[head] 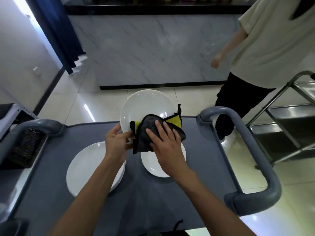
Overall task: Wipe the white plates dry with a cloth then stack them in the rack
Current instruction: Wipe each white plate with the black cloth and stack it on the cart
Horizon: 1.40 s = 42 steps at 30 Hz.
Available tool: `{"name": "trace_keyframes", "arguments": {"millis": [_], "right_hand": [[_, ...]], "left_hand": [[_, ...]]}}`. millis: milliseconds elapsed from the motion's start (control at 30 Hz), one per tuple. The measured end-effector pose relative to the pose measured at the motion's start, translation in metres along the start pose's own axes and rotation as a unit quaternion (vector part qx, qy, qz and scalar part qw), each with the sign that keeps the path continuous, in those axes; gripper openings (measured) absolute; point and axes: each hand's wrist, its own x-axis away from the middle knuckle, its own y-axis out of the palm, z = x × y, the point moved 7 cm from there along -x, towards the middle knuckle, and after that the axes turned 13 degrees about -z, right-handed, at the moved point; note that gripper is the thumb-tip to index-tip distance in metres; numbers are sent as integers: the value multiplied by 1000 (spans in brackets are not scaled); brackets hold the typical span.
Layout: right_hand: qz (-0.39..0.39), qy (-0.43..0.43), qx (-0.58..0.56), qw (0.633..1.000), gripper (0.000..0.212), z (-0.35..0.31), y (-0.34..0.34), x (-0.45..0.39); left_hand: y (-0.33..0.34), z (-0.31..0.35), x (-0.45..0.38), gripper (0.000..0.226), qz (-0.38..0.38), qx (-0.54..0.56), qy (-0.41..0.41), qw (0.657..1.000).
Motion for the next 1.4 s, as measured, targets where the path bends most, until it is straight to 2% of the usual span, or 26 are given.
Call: {"name": "trace_keyframes", "arguments": {"millis": [133,333,700,1167,1400], "right_hand": [[29,10,-3,1000,45,14,-10,11],[59,55,-68,994,46,49,-24,5],[117,60,-45,990,50,75,-56,-28],[91,-9,-87,992,51,36,-53,-39],[128,-27,-97,987,45,18,-55,-38]], "left_hand": [[2,-3,0,32,4,10,-5,1000],[12,-6,-1,37,-5,10,-9,1000],[36,-7,7,38,-44,-27,6,999],[58,-3,24,50,-80,-79,21,994],[60,-3,28,49,-88,-66,22,994]]}}
